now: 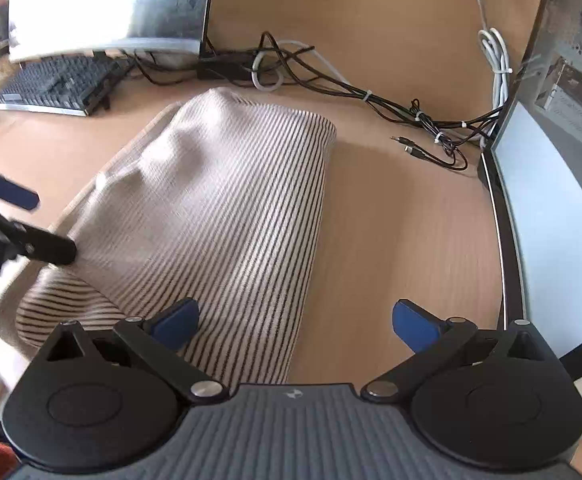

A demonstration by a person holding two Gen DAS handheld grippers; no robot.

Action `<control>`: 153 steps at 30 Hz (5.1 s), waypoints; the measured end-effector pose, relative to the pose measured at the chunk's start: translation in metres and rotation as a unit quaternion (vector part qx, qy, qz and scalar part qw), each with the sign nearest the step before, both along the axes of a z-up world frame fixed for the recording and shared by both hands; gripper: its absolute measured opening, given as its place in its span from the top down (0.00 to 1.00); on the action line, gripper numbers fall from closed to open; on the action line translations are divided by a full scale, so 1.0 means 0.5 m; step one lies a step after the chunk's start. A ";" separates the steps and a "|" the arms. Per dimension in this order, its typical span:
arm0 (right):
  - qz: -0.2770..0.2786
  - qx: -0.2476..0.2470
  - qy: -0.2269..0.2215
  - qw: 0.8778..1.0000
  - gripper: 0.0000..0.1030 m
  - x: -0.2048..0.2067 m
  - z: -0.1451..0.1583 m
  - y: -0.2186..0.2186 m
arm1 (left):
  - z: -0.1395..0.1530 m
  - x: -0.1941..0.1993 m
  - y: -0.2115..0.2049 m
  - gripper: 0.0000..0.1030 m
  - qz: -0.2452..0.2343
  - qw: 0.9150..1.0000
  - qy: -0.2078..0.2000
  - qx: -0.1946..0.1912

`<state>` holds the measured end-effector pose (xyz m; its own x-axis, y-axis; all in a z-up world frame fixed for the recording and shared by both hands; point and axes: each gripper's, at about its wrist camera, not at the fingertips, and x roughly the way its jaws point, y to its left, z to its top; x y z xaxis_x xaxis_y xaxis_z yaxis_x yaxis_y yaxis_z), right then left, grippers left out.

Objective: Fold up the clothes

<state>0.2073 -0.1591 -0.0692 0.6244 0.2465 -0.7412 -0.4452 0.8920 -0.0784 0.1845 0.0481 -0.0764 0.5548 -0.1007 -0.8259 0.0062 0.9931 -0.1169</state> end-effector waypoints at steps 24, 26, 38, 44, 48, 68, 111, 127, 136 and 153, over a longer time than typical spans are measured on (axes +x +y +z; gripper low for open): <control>0.091 -0.014 0.018 0.996 0.00 -0.040 -0.029 0.033 | 0.001 -0.016 -0.030 0.00 0.043 0.999 -0.011 0.017; 0.110 0.004 0.022 0.994 0.00 -0.043 0.001 0.003 | 0.006 -0.027 -0.032 0.00 0.041 0.999 -0.012 0.027; 0.044 0.041 0.013 0.998 0.26 0.019 0.002 0.016 | 0.032 -0.056 -0.026 0.00 0.060 0.998 -0.017 0.020; 0.050 0.016 0.013 0.999 0.25 0.005 -0.025 0.025 | 0.039 -0.060 -0.027 0.00 0.060 0.998 -0.021 0.018; 0.057 0.005 0.007 0.998 0.24 0.005 -0.023 0.032 | 0.031 -0.056 -0.013 0.00 0.068 0.997 -0.014 0.023; 0.162 0.010 -0.039 0.986 0.31 -0.034 0.025 0.032 | 0.015 -0.075 0.055 0.00 0.128 0.991 0.017 0.026; -0.330 0.271 0.063 0.902 0.43 -0.023 -0.024 -0.121 | -0.035 0.359 0.088 0.14 -0.018 0.966 0.009 -0.258; -0.235 0.235 0.009 0.943 0.84 -0.025 0.056 -0.068 | 0.032 0.340 0.086 0.83 -0.068 0.971 -0.061 -0.220; -0.240 0.266 0.108 0.927 0.84 -0.081 -0.042 -0.067 | -0.012 0.257 0.125 0.86 -0.048 0.978 -0.019 -0.201; -0.245 0.213 0.071 0.943 0.57 -0.038 -0.037 -0.027 | -0.032 0.335 0.046 0.14 -0.025 0.976 -0.007 -0.218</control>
